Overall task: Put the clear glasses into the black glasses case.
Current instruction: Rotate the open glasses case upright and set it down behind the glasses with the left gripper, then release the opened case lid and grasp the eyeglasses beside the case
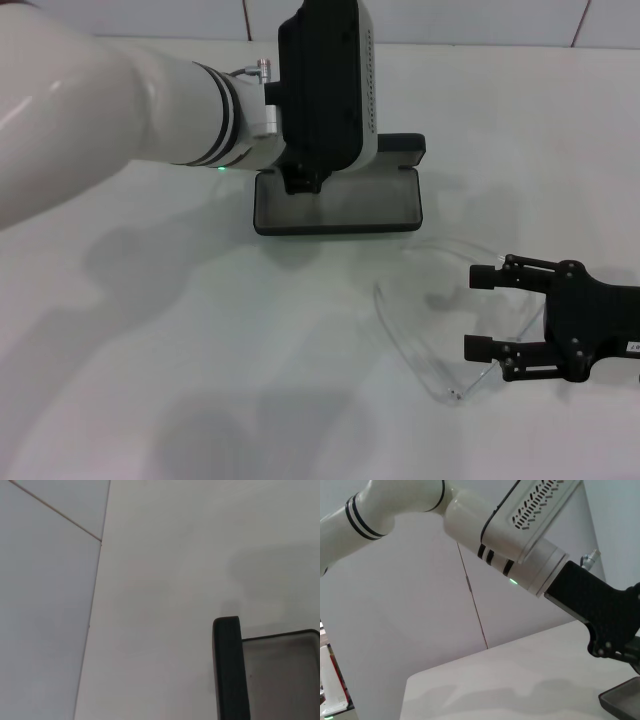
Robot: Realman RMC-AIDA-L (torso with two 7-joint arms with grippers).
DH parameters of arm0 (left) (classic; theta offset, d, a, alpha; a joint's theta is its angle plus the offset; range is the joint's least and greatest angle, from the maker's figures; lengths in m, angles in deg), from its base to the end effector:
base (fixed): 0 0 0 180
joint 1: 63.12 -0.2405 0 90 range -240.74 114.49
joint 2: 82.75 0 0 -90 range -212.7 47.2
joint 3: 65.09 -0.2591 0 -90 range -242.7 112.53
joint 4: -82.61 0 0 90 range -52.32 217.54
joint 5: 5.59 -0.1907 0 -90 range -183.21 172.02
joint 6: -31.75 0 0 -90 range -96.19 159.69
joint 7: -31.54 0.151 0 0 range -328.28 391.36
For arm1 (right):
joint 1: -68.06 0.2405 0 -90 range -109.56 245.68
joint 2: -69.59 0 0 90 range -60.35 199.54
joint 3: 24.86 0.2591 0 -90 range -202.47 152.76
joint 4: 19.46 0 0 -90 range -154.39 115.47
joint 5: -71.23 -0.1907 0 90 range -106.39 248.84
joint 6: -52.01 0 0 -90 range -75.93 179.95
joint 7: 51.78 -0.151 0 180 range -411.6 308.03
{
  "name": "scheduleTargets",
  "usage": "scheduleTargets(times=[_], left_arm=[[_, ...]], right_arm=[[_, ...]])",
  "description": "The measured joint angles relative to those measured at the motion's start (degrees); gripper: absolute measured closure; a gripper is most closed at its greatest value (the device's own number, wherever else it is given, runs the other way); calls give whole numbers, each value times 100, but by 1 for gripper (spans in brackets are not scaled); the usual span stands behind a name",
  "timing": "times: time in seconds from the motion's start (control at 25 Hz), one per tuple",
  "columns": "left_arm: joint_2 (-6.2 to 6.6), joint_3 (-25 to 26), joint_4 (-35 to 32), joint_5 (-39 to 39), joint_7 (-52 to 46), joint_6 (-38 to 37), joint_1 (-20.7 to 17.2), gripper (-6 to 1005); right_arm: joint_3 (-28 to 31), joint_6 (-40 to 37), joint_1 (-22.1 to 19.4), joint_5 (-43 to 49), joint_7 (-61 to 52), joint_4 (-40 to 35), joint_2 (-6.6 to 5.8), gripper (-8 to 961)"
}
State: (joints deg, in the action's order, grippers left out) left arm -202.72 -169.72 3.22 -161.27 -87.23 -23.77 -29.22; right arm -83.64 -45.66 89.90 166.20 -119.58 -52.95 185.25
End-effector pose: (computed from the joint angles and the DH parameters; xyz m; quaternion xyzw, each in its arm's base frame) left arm -0.1282 0.3627 -0.0678 -0.9332 0.1659 0.1797 0.2631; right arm 0.2526 0.2612 -0.0124 -0.9385 0.1411 0.3105 0.0546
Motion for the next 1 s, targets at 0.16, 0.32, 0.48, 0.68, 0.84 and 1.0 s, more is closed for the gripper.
scheduleTargets(times=[0.16, 0.32, 0.48, 0.68, 0.84, 1.0], left_arm=[[-1, -4, 102, 50, 0, 7, 11, 797], [-10, -2, 110, 66, -170, 32, 0, 796], [-9, -7, 87, 69, -212, 80, -32, 794], [-12, -44, -81, 156, -240, 82, -137, 678], [19, 110, -715, 874, -161, 79, -477, 677], [42, 535, -1351, 2129, 261, -54, -920, 677]], right_arm=[[-1, -7, 9, 0, 2, 0, 0, 111], [-1, -7, 26, 0, 4, 0, 0, 111], [-1, -7, 35, 0, 4, 0, 0, 112], [-1, -5, 40, 2, 4, 0, -1, 112], [-1, -3, 31, 4, 4, -1, -9, 112], [0, -5, 26, 3, 3, -12, -17, 111]])
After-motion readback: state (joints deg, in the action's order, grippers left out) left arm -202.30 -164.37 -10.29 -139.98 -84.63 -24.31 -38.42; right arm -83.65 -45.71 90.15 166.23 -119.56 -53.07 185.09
